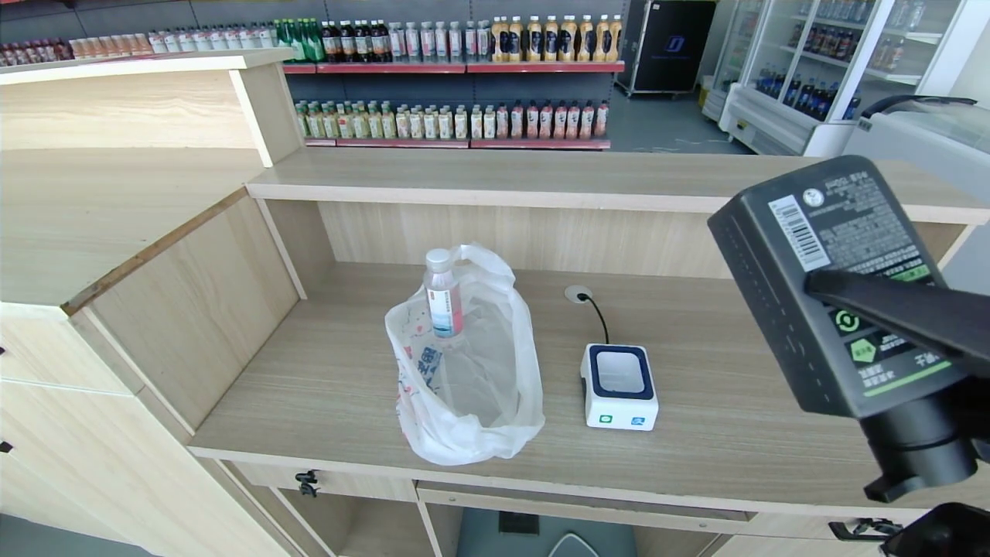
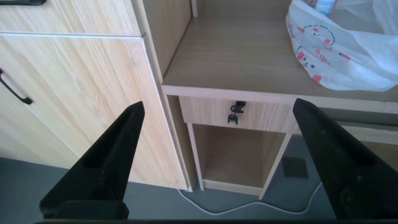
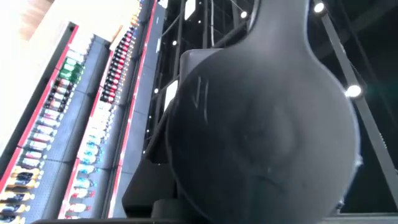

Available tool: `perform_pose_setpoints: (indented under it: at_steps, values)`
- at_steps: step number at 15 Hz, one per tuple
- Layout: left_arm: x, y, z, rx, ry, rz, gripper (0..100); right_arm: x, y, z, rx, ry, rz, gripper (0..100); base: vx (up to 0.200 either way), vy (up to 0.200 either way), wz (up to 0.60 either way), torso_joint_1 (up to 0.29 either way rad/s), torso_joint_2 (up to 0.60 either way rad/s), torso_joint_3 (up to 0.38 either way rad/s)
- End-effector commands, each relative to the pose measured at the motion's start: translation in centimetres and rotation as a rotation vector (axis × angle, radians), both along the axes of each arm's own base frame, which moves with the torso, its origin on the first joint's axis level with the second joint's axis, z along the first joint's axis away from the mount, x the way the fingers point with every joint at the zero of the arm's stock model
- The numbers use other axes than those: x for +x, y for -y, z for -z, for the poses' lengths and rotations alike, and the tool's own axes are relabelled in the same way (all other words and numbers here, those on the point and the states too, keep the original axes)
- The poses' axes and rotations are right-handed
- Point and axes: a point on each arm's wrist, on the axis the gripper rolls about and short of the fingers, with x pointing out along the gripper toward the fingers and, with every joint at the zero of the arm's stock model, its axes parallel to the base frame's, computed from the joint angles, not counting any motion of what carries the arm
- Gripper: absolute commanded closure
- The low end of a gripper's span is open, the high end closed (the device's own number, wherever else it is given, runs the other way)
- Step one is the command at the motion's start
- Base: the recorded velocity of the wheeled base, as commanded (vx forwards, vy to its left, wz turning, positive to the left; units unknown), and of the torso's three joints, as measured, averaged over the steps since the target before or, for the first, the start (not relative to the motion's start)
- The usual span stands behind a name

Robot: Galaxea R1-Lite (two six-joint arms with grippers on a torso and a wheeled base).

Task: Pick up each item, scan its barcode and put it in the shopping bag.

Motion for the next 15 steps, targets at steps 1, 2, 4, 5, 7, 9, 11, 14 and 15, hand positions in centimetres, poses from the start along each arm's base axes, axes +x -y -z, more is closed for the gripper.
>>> perform_pose_setpoints:
  at_steps: [1,2,4,5,7,9,11,14,15]
  values:
    - [0.0,0.0,0.0,0.0,-0.002,-0.001,0,0.2,-0.5,0.5,-0.014,-0.018,-0.014,100,0.0,0.0,0.0,0.0,0.0,0.0]
    - [0.0,0.0,0.0,0.0,-0.002,-0.001,0,-0.1,-0.6,0.5,-0.019,-0.002,-0.026,100,0.0,0.0,0.0,0.0,0.0,0.0]
    - [0.0,0.0,0.0,0.0,-0.002,-0.001,0,-0.5,-1.0,0.8,-0.026,-0.002,-0.058,100,0.0,0.0,0.0,0.0,0.0,0.0]
    - [0.0,0.0,0.0,0.0,-0.002,-0.001,0,-0.8,-1.0,0.9,-0.026,-0.002,-0.067,100,0.0,0.0,0.0,0.0,0.0,0.0]
    - [0.0,0.0,0.0,0.0,-0.002,-0.001,0,-2.0,-1.1,0.7,-0.015,0.017,-0.117,100,0.0,0.0,0.0,0.0,0.0,0.0]
    - [0.0,0.0,0.0,0.0,-0.002,-0.001,0,-2.7,-1.3,0.6,-0.008,0.029,-0.152,100,0.0,0.0,0.0,0.0,0.0,0.0]
    - [0.0,0.0,0.0,0.0,-0.002,-0.001,0,-3.0,-1.3,0.6,-0.007,0.03,-0.163,100,0.0,0.0,0.0,0.0,0.0,0.0]
    - [0.0,0.0,0.0,0.0,-0.002,-0.001,0,-3.7,-1.0,0.6,-0.016,0.022,-0.174,100,0.0,0.0,0.0,0.0,0.0,0.0]
    - [0.0,0.0,0.0,0.0,-0.002,-0.001,0,-3.9,-0.9,0.6,-0.023,0.028,-0.18,100,0.0,0.0,0.0,0.0,0.0,0.0]
